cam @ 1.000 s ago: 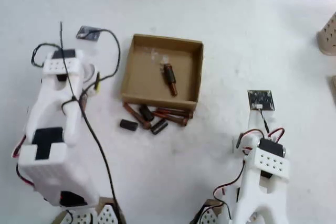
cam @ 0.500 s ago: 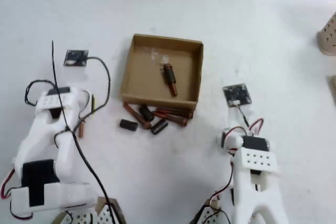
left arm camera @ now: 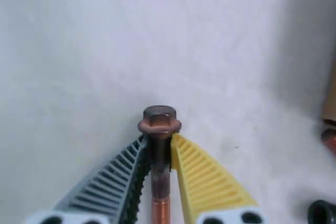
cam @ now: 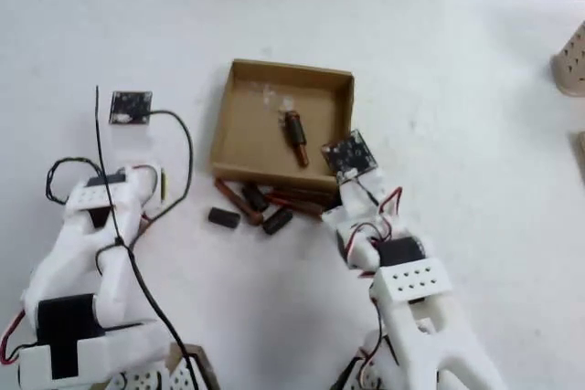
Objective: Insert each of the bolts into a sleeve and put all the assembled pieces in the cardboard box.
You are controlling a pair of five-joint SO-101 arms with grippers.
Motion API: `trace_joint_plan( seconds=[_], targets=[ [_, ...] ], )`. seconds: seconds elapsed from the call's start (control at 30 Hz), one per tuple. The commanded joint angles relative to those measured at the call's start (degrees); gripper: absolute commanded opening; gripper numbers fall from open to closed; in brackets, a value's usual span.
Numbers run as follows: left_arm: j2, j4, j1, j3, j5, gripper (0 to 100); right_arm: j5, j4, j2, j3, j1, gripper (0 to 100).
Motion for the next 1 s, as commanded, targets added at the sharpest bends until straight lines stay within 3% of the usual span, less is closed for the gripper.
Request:
trace_joint_plan(
  seconds=[0.0,0.3,0.5,0.83,0.97],
  targets=[
    [-2.8,-2.7,-0.5,-0.4,0.4,2,-3.3,-4.6,-1.5,-0.8,-3.7,1.7],
    [-2.8,-2.8,-0.7,-0.4,0.2,2,-3.8,-13.7,-1.5,-0.4,-11.7,1.7],
    [-2.8,-2.8,-0.7,-0.4,0.1,2,-16.4,-21.6,-1.3,0.9,-12.5,1.7],
    [-2.8,-2.8,-0.7,-0.4,0.1,2,-17.1,-56.9,-1.0,18.0,-18.0,1.7],
    [-2.8,-2.8,-0.7,-0.4,0.1,2,-17.1,-66.2,-1.0,22.0,-19.9,1.7]
  ],
)
